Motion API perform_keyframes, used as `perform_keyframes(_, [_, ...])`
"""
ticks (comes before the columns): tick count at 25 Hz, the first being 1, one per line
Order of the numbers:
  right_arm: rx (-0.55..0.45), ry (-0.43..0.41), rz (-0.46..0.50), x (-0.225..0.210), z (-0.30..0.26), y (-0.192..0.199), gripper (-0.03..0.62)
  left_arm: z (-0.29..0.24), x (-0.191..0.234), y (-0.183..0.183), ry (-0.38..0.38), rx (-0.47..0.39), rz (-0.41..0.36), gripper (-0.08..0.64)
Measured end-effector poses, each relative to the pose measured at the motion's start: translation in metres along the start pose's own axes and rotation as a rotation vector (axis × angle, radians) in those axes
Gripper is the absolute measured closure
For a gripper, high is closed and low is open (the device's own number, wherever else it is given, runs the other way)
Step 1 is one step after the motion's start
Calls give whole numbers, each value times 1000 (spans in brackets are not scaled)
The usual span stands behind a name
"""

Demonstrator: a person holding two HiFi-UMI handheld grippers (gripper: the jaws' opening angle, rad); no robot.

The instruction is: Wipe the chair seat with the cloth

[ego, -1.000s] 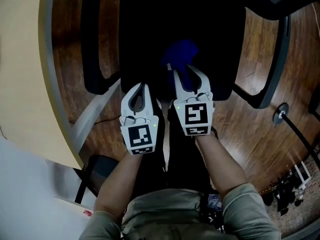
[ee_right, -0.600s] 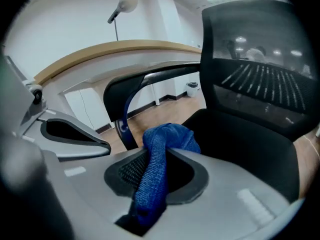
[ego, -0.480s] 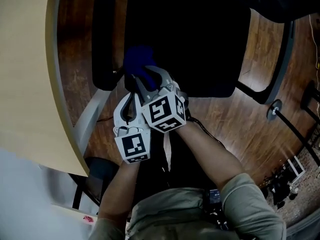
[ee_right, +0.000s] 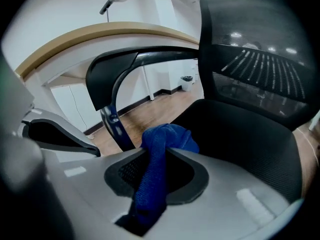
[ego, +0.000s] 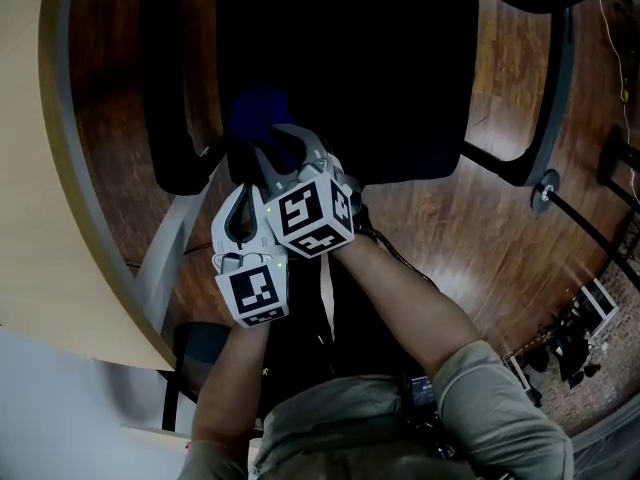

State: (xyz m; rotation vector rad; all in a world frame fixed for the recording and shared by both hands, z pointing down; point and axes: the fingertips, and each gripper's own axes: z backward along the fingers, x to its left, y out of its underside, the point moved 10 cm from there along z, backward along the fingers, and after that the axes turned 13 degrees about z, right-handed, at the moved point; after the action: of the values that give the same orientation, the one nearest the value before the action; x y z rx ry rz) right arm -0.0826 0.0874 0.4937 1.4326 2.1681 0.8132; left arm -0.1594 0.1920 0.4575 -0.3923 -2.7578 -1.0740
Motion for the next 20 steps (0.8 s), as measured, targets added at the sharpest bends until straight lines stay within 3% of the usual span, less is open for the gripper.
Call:
perform_keyframes(11, [105, 274, -195, -87, 104, 82, 509, -30, -105, -17, 170, 29, -135, 555])
perform_keyframes(20, [125, 497, -421, -132, 174, 151, 509, -54, -186, -22, 313, 27, -257, 555])
